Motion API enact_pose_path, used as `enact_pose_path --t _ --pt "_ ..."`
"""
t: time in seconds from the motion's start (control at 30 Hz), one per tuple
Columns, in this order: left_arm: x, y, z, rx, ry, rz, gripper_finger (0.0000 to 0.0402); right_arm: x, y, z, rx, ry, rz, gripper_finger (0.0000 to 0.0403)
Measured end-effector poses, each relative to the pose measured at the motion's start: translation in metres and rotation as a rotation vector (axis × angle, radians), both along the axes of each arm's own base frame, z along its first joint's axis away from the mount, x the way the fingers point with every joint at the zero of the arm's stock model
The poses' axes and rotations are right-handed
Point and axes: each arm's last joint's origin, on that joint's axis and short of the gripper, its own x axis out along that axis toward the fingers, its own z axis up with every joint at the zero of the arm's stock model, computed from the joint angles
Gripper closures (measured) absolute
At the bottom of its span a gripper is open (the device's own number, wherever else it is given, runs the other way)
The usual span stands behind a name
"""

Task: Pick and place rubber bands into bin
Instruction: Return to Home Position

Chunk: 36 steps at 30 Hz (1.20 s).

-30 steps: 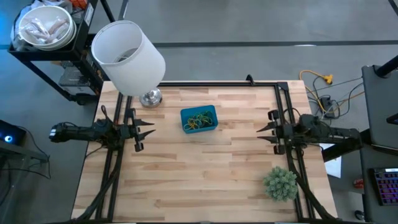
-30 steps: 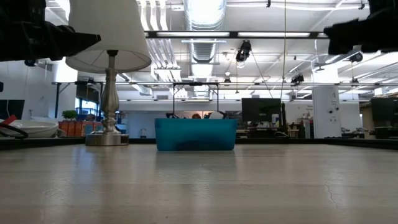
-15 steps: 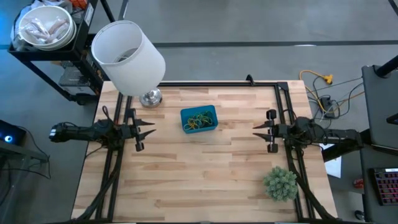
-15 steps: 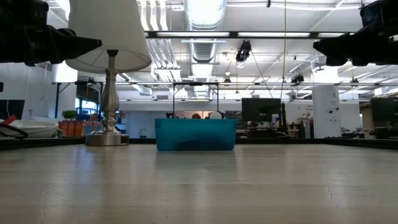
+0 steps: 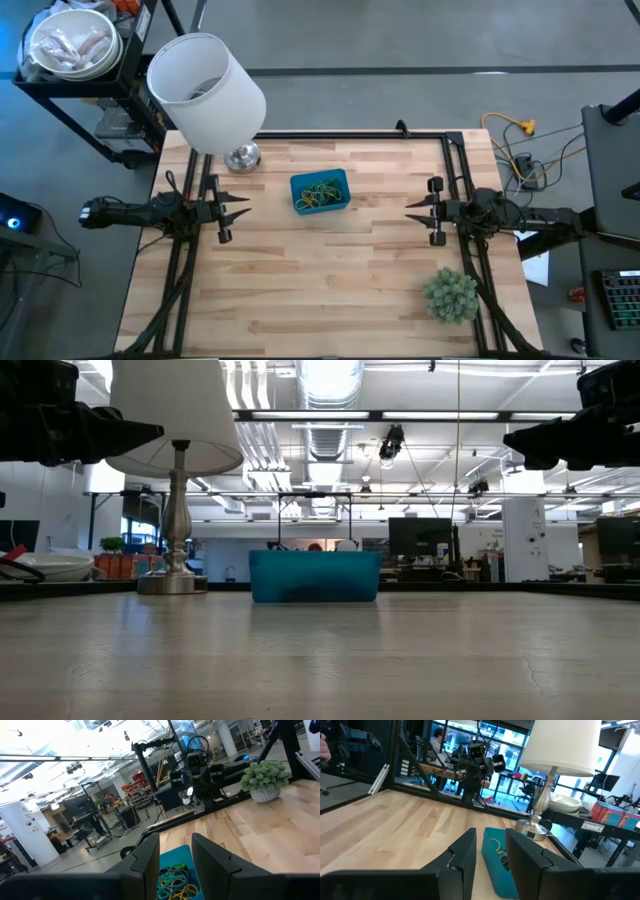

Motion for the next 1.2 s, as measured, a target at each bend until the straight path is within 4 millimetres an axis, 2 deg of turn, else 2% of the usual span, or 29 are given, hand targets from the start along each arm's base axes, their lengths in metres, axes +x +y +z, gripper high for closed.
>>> enact_pose_path --t 0.27,0.43,1.2 --pt "0.001 0.0001 -0.001 0.008 0.013 0.006 0.0304 0.0 -0.0001 0.0 0.005 0.0 0.0 0.0305" --pt "0.0011 0.0019 -0.0016 0.007 0.022 0.071 0.0304 0.0 0.0 0.0 0.01 0.0 0.001 0.0305" --pt "0.0012 0.0018 -0.0017 0.005 0.022 0.071 0.0304 0.0 0.0 0.0002 0.019 0.0 0.003 0.0305"
